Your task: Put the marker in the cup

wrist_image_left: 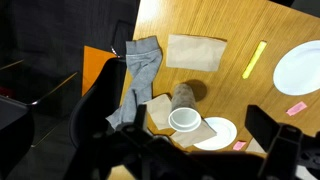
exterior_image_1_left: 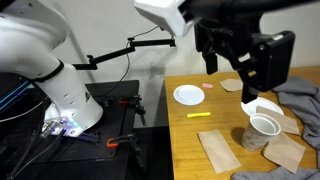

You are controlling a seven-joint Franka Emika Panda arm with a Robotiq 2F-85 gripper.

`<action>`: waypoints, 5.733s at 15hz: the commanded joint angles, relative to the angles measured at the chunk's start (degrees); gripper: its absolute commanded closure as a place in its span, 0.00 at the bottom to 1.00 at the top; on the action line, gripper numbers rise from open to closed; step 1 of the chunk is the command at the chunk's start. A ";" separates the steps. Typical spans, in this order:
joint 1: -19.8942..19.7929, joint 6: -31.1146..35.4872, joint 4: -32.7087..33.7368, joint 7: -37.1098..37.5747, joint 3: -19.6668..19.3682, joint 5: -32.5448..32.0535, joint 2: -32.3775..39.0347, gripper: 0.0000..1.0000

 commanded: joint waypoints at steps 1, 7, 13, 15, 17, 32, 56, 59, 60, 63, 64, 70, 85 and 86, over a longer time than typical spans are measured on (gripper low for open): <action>-1.94 -0.05 0.03 -0.72 1.94 1.06 0.26 0.00; -1.93 0.28 -0.09 -0.49 2.29 1.13 0.27 0.00; -0.03 2.91 -0.79 1.04 6.97 2.95 -0.08 0.00; 0.34 4.49 -0.69 3.38 9.60 2.74 0.83 0.00; 0.70 6.81 0.07 7.78 12.14 2.28 2.83 0.00; 1.86 16.53 1.29 30.86 22.57 0.69 21.22 0.00; 2.71 23.22 12.13 39.12 25.93 6.63 47.65 0.00; 2.70 23.23 12.14 39.12 25.92 6.63 47.59 0.00; 2.70 23.23 12.15 39.12 25.92 6.63 47.59 0.00; 3.04 23.88 11.84 39.07 26.13 6.48 48.11 0.00; 3.36 24.21 11.61 39.43 26.05 6.40 48.27 0.00; 5.76 29.07 10.67 40.19 24.97 4.94 50.12 0.00; 5.90 38.50 13.36 38.49 25.19 4.20 59.67 0.00; 5.77 39.19 13.77 38.12 25.26 3.90 60.43 0.00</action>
